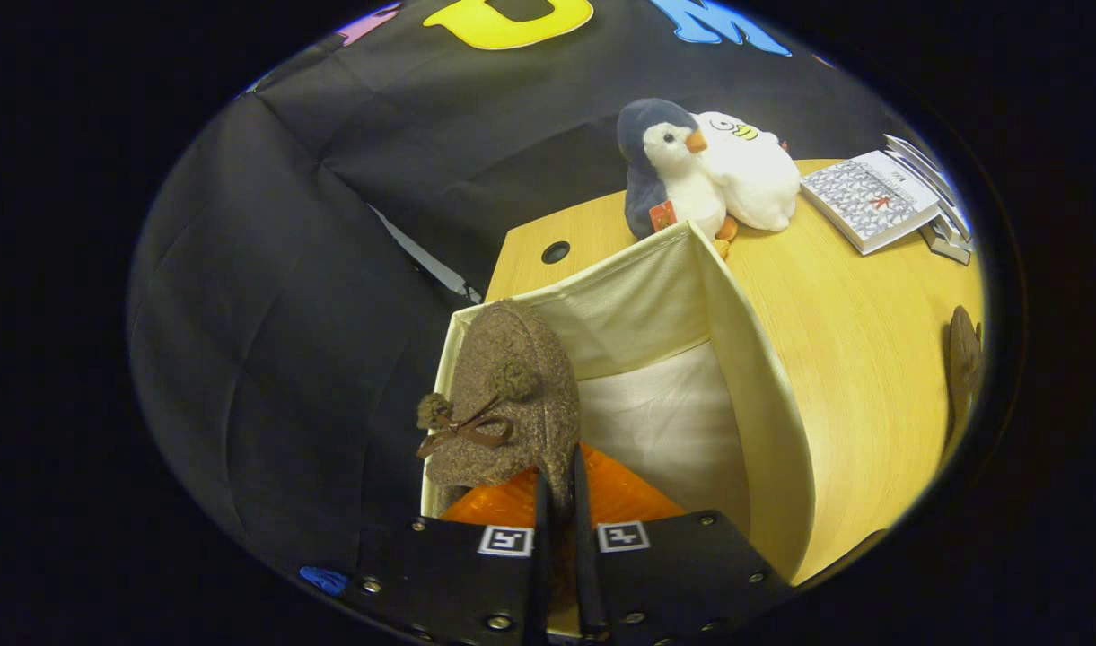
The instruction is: Open the storage box then place both shoes into the box .Put the left shoe in first, then the right shoe, with the right side of both shoes facing outward in a uniform manner.
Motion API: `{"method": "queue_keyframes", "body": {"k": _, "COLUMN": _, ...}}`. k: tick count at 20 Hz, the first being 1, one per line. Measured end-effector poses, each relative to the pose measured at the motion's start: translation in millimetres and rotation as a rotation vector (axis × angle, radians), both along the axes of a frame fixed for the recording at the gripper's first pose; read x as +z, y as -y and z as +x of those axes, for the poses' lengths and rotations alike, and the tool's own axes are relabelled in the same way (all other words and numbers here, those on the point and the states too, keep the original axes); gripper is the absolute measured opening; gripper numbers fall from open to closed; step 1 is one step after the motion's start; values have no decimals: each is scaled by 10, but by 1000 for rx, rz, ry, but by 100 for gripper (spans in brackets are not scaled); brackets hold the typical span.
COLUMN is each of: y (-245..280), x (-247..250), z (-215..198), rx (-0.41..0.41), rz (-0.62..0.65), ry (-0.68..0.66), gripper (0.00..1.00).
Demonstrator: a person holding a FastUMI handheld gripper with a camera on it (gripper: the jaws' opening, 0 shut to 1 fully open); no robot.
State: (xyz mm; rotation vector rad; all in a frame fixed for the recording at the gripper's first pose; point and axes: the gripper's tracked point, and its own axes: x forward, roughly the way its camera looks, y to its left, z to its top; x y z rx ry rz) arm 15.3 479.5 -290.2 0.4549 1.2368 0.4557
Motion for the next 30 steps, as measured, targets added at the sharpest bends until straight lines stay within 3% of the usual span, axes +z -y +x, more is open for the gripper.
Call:
{"method": "queue_keyframes", "body": {"k": 1, "y": 3, "x": 8, "z": -45, "rx": 20, "rz": 0, "ry": -2, "gripper": 27}}
{"method": "queue_keyframes", "body": {"k": 2, "y": 20, "x": -13, "z": -99, "rx": 45, "rz": -10, "ry": -3, "gripper": 58}}
{"method": "queue_keyframes", "body": {"k": 4, "y": 93, "x": -65, "z": -206, "rx": 107, "rz": -38, "ry": 3, "gripper": 67}}
{"method": "queue_keyframes", "body": {"k": 6, "y": 87, "x": 8, "z": -204, "rx": 110, "rz": -16, "ry": 13, "gripper": 100}}
{"method": "queue_keyframes", "body": {"k": 15, "y": 837, "x": 671, "z": 101, "rx": 95, "rz": 7, "ry": 183, "gripper": 98}}
{"method": "queue_keyframes", "body": {"k": 22, "y": 1914, "x": 757, "z": 364, "rx": 102, "rz": -167, "ry": 347, "gripper": 98}}
{"method": "queue_keyframes", "body": {"k": 30, "y": 3079, "x": 547, "z": 393, "rx": 97, "rz": -329, "ry": 356, "gripper": 98}}
